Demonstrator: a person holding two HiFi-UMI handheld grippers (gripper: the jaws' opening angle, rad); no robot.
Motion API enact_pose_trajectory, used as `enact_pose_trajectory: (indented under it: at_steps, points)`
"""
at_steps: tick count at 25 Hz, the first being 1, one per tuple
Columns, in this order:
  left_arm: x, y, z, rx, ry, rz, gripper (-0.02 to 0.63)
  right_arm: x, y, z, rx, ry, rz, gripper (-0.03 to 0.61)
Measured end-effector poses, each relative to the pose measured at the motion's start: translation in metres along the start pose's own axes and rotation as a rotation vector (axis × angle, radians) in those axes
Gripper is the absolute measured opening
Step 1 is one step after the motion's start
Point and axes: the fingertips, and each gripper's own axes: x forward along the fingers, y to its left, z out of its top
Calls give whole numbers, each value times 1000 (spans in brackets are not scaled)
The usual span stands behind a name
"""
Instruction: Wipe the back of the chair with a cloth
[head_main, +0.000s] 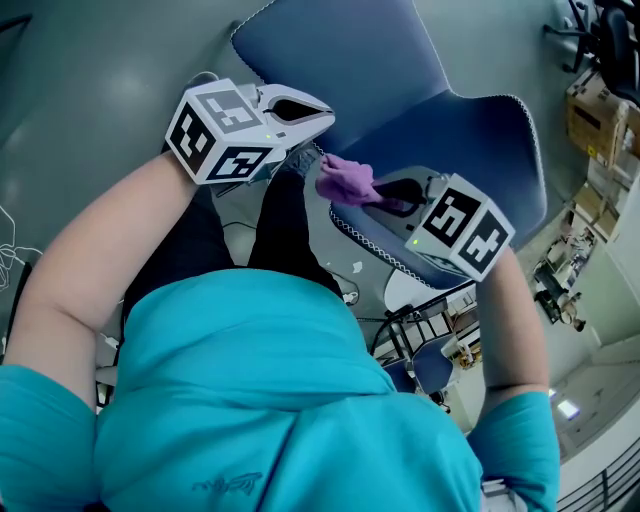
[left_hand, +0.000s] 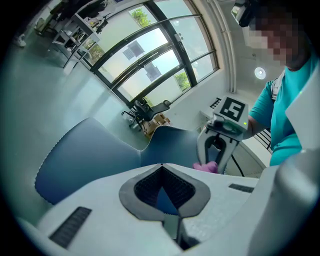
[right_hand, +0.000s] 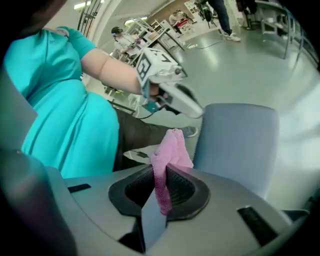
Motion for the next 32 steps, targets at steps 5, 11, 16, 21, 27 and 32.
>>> enact_pose_trajectory:
  at_steps: [5,11,16,21,27,32]
  points:
    - [9,19,6,11,-12,46,-5,-36,-104,-28,-20,100,-269,59]
    - [43,65,20,48,14,119,-5,-62,-235,-80,-148,344,-557,60]
    - [60,97,22,57,42,191,-5,-63,-302,-122,-292,562,-692,60]
    - [78,127,16,78,95,218,-5,-38,-341,-156,-370,722,-704,60]
    - [89,133,6,74,136,206,-5,-17,-355,-193,-308,878,-643,60]
    - [95,123,-3,66,151,183,-5,-15,-361,-198,-100,881,-601,60]
